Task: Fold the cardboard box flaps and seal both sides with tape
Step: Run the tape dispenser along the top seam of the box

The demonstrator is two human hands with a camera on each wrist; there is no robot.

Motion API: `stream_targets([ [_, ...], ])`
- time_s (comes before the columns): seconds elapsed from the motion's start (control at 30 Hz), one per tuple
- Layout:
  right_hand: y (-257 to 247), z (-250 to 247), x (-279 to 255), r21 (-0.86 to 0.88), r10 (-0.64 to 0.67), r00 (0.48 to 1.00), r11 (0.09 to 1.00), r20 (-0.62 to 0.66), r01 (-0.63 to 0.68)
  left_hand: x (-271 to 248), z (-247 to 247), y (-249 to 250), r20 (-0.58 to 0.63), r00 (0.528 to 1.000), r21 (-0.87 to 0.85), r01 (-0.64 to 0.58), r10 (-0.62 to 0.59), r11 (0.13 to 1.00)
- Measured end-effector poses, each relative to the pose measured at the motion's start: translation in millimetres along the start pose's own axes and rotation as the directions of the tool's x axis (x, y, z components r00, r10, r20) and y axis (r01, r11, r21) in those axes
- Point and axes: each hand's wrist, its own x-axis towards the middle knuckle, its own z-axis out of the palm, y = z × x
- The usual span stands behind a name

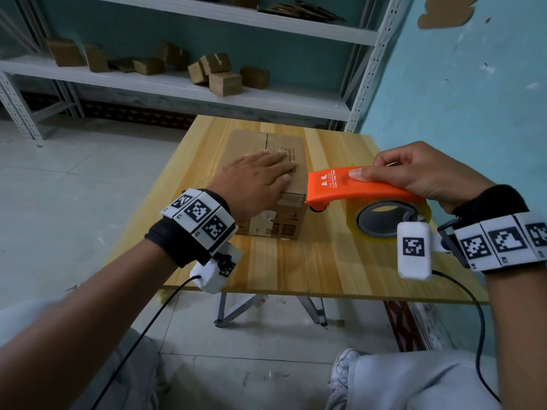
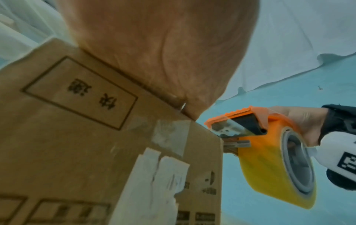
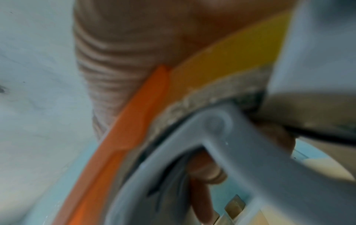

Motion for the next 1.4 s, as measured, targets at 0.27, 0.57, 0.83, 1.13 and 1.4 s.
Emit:
stream_targets([
  [0.27, 2, 1, -1, 0.050, 0.005, 1.000, 0.999, -0.018, -0.004, 10, -6, 17, -0.101, 0.986, -0.307, 0.099, -0.136, 0.947],
  [0.57, 6, 1, 0, 0.065, 0.000, 1.000, 0.998, -0.024, 0.002, 10, 12, 17, -0.152, 0.980, -0.281, 0.078, -0.125, 0.956],
  [0.83, 6, 2, 0, 0.059, 0.006, 1.000, 0.998, -0.023, -0.005, 9, 15, 15, -0.062, 0.998, -0.071, 0.022, -0.027, 0.997],
  [1.13, 7, 3, 0, 0.056, 0.011, 1.000, 0.998, -0.027, -0.009, 8, 13, 19, -0.031, 0.999, -0.044, 0.035, -0.036, 0.998],
  [1.4, 7, 4, 0, 0.062, 0.016, 0.999, 0.998, -0.029, -0.014, 13, 17, 15, -0.093, 0.995, -0.107, 0.034, -0.045, 0.994],
])
